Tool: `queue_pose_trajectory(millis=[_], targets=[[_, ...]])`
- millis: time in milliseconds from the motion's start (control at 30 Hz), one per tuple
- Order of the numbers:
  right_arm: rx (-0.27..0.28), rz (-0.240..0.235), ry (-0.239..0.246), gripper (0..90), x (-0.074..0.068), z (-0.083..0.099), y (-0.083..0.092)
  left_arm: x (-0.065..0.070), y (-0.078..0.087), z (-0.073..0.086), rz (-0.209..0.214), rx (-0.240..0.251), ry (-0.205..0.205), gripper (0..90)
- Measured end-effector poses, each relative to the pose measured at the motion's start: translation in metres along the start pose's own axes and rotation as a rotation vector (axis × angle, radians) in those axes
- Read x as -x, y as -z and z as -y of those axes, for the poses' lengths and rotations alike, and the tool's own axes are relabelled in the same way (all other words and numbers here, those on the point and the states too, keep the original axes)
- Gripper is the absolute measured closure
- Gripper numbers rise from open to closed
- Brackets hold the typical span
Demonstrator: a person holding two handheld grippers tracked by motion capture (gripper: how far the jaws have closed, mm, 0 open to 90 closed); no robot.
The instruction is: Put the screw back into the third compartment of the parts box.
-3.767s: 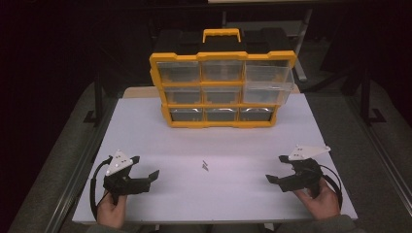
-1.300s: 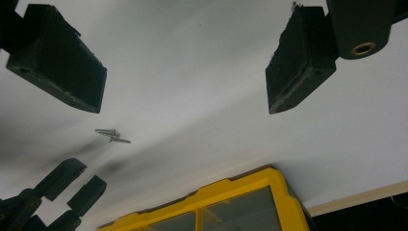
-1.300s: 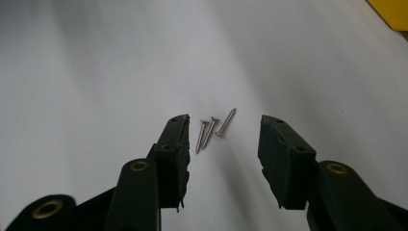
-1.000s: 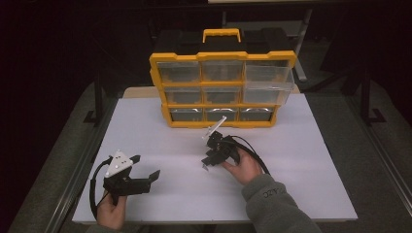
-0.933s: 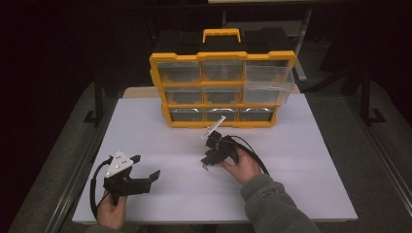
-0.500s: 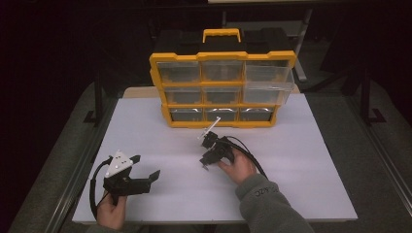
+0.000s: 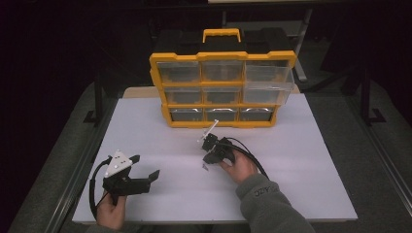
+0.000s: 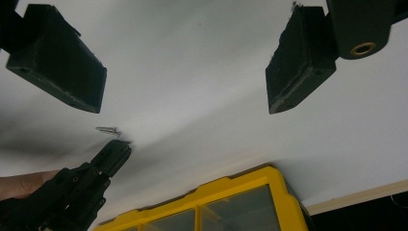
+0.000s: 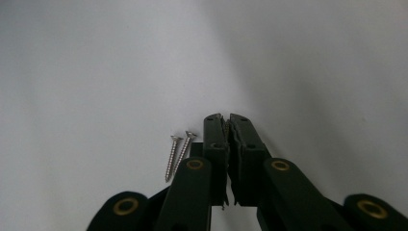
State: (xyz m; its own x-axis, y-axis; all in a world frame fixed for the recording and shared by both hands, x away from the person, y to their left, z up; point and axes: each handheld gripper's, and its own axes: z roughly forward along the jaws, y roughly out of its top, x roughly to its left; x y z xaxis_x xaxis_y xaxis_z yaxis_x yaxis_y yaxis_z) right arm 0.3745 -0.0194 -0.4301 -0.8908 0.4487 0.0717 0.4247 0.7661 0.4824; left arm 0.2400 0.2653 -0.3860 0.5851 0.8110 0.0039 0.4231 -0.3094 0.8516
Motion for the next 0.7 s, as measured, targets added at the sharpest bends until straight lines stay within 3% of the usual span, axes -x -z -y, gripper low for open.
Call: queue_pose_trajectory(millis=[400, 700], targets=[[0.006, -0.06, -0.008, 87.2, 0.009, 0.003, 0.003, 0.0, -0.001, 0.0, 0.001, 0.004, 0.004, 13.8], [0.043, -0.089, 0.025, 87.2, 0.006, 0.008, 0.022, 0.0, 0.0, -0.001, 0.003, 0.005, -0.003, 13.8]])
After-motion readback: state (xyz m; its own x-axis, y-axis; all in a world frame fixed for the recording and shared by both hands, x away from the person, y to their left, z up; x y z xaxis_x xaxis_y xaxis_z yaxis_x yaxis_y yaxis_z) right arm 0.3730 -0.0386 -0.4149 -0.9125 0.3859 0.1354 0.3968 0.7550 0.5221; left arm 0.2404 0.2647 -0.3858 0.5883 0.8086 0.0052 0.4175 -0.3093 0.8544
